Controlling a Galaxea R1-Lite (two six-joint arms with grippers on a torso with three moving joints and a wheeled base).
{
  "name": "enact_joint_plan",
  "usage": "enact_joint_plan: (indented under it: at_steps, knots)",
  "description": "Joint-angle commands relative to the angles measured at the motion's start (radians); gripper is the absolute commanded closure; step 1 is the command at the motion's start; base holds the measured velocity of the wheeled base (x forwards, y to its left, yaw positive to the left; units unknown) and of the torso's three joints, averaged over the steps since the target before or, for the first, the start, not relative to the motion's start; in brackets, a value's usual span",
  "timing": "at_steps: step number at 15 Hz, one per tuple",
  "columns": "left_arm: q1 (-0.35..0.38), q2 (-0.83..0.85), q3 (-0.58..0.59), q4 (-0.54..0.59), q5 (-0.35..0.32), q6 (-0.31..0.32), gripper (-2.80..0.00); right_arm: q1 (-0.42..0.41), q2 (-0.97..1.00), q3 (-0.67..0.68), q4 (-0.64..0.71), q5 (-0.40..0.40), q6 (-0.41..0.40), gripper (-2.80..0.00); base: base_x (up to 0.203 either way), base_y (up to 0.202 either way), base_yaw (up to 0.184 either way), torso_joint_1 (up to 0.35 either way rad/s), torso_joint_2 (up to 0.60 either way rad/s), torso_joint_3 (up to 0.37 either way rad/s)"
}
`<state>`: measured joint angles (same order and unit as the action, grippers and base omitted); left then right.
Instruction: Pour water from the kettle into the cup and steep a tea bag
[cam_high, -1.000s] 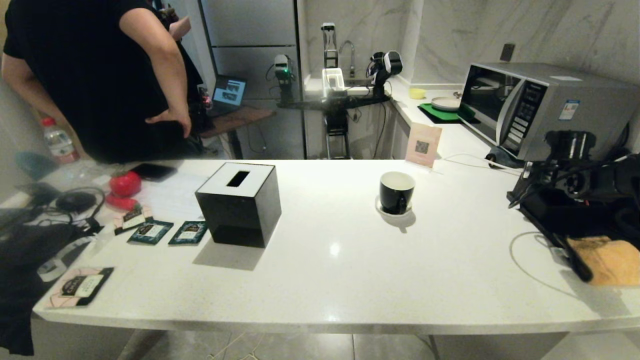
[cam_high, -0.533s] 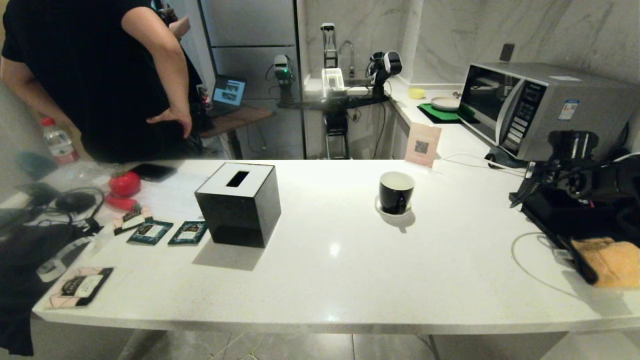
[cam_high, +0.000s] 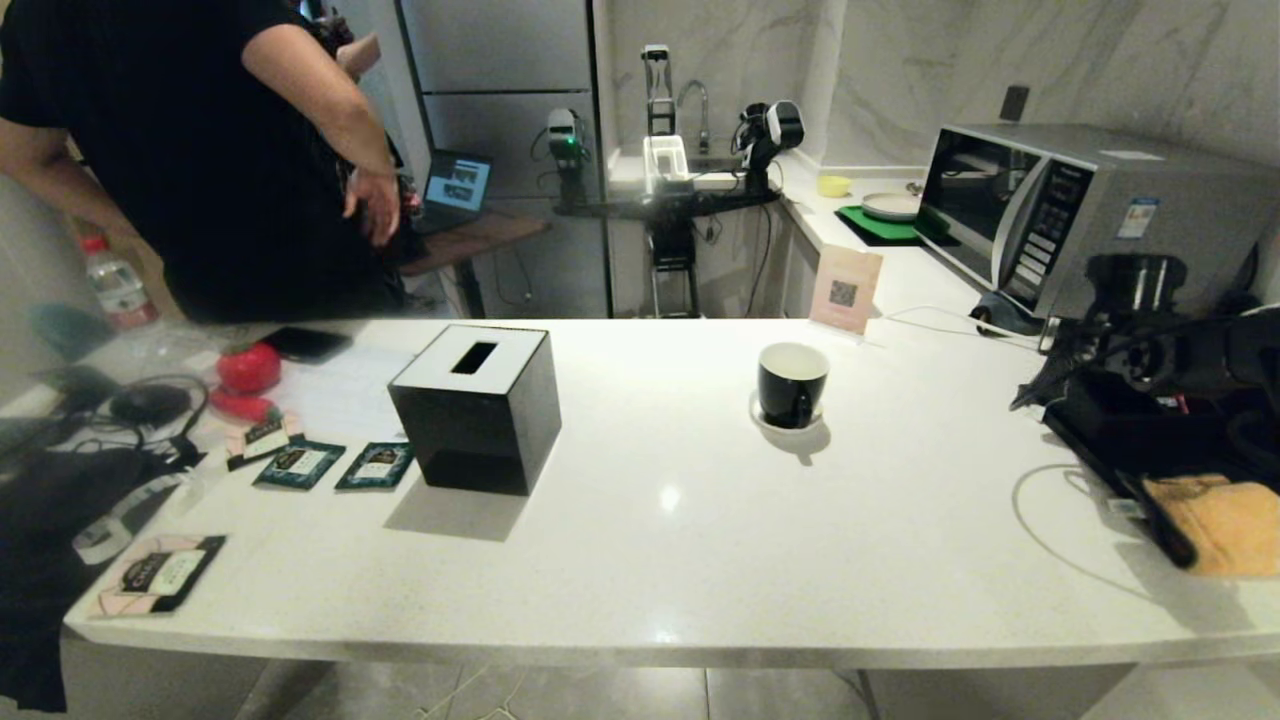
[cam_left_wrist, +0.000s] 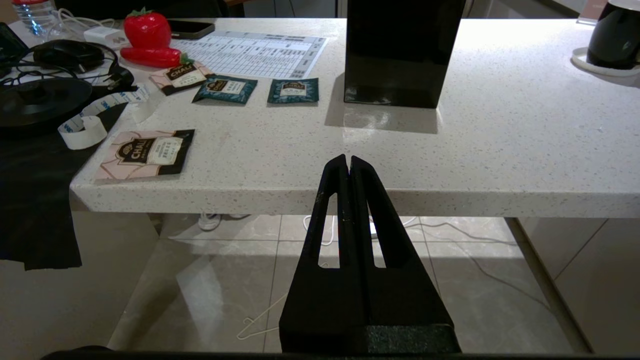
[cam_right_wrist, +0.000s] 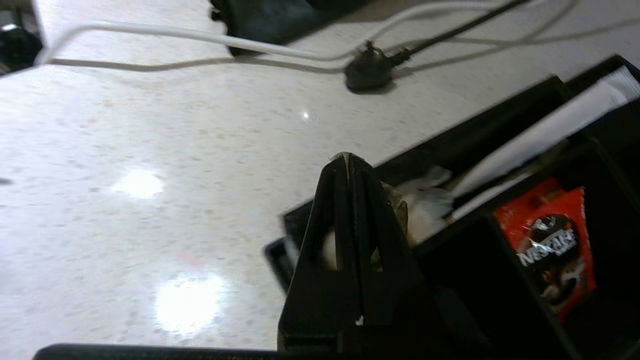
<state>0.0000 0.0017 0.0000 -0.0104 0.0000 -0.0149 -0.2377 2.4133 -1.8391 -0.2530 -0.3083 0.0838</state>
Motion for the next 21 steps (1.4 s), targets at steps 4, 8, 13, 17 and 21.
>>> enact_joint_plan:
  at_steps: [4, 8, 13, 17, 21]
  knots:
    - [0.000, 0.000, 0.000, 0.000, 0.000, 0.000, 0.00, 0.014, -0.042, 0.000, -0.008, -0.004, 0.000, 0.00, 0.000, 0.000, 0.000, 0.000, 0.00, 0.000]
    - [0.000, 0.000, 0.000, 0.000, 0.000, 0.000, 0.00, 0.014, -0.070, 0.022, -0.039, -0.011, 0.001, 0.00, 0.000, 0.000, 0.000, 0.000, 0.00, 0.000]
    - [0.000, 0.000, 0.000, 0.000, 0.000, 0.000, 0.00, 0.012, -0.123, 0.062, -0.053, -0.012, 0.001, 0.00, 0.000, 0.000, 0.000, 0.000, 0.00, 0.000]
    - [0.000, 0.000, 0.000, 0.000, 0.000, 0.000, 0.00, 0.012, -0.203, 0.154, -0.097, -0.012, -0.003, 0.00, 0.000, 0.000, 0.000, 0.000, 0.00, 0.000]
    - [0.000, 0.000, 0.000, 0.000, 0.000, 0.000, 0.00, 0.016, -0.298, 0.257, -0.141, -0.012, -0.010, 0.00, 0.000, 0.000, 0.000, 0.000, 0.00, 0.000]
